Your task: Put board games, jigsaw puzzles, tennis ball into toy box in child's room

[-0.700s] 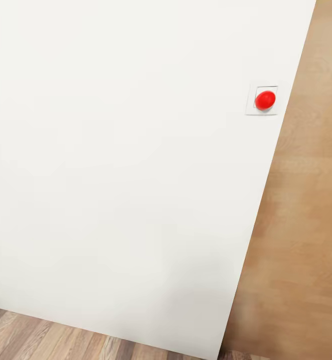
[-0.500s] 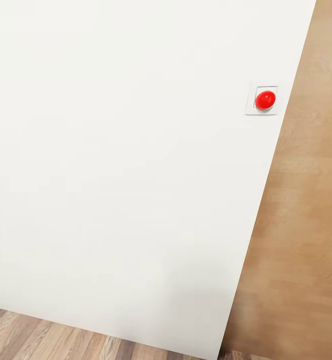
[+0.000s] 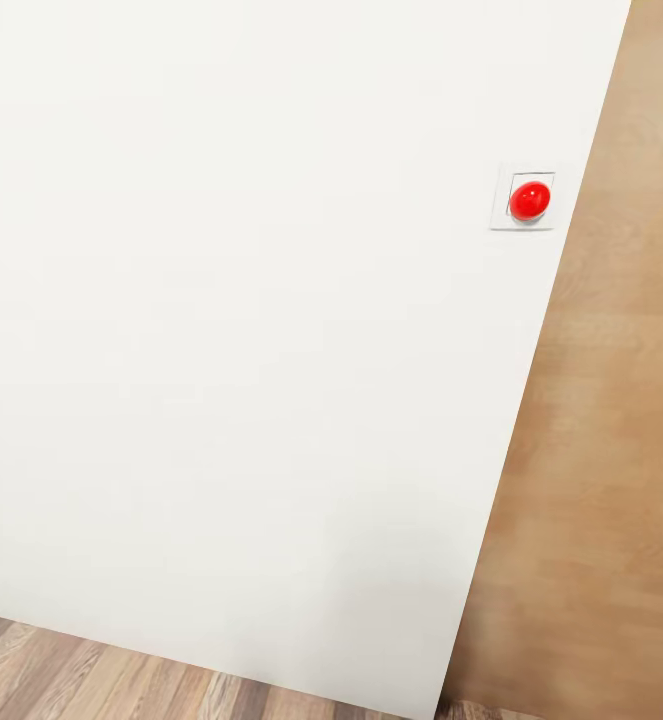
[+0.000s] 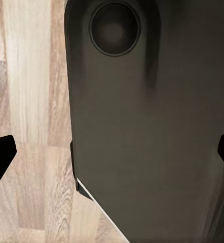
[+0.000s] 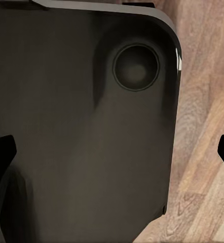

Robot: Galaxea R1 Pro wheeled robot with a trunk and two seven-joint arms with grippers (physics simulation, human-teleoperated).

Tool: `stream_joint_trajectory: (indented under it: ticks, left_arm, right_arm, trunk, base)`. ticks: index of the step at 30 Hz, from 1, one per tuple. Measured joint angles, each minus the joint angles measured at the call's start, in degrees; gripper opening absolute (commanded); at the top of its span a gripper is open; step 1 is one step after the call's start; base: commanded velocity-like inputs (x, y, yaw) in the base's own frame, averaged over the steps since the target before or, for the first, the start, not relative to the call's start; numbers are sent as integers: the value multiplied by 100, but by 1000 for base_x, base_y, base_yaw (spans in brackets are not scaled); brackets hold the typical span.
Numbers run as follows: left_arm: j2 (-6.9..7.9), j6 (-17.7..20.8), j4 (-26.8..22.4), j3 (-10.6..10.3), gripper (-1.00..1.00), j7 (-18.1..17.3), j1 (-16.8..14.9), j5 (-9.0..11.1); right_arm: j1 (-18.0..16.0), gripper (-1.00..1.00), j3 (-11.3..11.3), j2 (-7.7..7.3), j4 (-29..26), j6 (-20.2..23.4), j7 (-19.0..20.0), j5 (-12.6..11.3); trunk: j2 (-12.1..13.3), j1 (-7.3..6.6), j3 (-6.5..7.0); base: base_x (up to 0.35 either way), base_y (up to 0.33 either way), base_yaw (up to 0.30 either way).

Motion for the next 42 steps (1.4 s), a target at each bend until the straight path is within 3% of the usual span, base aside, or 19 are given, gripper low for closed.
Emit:
stream_joint_trajectory:
  ticks: [17,42]
  left_arm:
    - [22,3,14,7,100,-25,29,7]
    - [71,0,36,36,100,-10,83,26]
  right_arm:
    - [-37,100,10,-2,-26,5,-22,6]
    - [-104,100,34,-12,-84,64,-64,10]
  trunk:
    - [0,0,0]
    - [0,0,0]
  base:
    - [0,0,14]
    - [0,0,255]
